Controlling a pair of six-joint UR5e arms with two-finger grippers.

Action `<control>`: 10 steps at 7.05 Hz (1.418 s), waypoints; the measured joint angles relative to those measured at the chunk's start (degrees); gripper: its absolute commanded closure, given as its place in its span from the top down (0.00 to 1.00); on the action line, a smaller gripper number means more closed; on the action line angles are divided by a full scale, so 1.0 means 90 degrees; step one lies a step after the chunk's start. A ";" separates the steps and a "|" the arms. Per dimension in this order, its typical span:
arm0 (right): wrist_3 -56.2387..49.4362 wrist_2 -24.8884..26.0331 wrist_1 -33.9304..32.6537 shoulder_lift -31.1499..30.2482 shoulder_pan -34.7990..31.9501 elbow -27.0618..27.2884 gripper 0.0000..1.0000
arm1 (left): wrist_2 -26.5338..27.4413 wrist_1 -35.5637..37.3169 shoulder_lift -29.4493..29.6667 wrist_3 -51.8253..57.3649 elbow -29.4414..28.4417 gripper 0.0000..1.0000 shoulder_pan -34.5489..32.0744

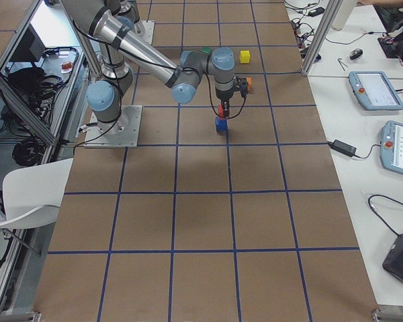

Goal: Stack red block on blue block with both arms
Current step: 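Lower the red block onto the top of the blue block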

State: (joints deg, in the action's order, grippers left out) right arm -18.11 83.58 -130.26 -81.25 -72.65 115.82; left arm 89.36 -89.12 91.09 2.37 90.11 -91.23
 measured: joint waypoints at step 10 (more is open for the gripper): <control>-0.0313 -0.0107 -0.0056 -0.0006 0.0293 0.0133 0.00 | -0.0007 0.0029 -0.0001 0.0000 0.0004 1.00 0.0000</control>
State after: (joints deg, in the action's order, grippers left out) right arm -20.93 82.61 -130.77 -81.30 -70.01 117.01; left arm 89.30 -88.86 91.09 2.36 90.14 -91.23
